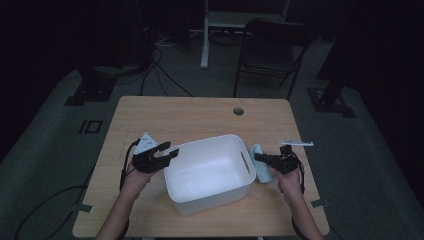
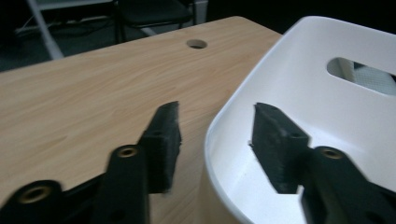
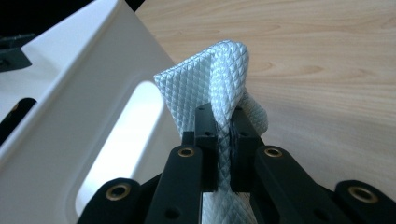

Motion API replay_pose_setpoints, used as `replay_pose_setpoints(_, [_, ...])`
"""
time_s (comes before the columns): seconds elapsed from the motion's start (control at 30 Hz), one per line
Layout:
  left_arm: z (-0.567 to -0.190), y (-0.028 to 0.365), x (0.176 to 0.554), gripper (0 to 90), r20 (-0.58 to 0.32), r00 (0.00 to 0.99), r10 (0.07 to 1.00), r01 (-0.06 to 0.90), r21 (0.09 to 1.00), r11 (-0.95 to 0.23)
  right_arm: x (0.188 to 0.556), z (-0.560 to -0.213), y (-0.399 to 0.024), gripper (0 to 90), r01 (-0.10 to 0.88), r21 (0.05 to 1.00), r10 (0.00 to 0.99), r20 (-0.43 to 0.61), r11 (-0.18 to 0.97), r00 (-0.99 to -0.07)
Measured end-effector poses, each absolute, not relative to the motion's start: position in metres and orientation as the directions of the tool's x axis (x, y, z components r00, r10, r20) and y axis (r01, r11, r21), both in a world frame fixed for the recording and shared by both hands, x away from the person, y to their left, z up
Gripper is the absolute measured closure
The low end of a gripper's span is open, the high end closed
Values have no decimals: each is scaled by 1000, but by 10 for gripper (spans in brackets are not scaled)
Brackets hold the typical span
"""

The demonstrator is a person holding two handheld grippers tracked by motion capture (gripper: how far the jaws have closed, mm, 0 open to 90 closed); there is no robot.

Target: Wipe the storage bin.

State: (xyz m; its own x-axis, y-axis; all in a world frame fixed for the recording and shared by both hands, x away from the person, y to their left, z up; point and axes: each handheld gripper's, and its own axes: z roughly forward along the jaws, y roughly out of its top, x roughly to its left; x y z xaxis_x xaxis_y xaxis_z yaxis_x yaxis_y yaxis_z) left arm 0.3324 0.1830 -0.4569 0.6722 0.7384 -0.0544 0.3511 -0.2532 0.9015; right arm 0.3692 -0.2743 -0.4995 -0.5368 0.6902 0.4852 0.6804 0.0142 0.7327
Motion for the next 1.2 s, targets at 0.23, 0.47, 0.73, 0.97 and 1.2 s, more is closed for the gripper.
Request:
replay_pose_setpoints(0.23, [-457,180,335,758,-51,655,754,366,895,-257,364,-507,-278,848,692,722,690,498,5,-525])
replay_pose_setpoints(0.47, [-459,181,325,805,-48,644,763,360,900,-247,360,-508,-285,848,690,724,689,508,-16,-517])
replay_pose_setpoints(0.73, [-458,180,309,831,-51,616,786,375,896,-236,352,-507,-294,848,689,723,686,526,-49,-503])
replay_pose_setpoints(0.97, [-458,173,296,829,-13,564,826,376,894,-242,319,-480,-297,848,626,776,666,507,-78,-547])
replay_pose_setpoints(1.2, [-457,169,287,828,-13,549,836,385,891,-240,290,-463,-292,848,572,815,624,496,-96,-603])
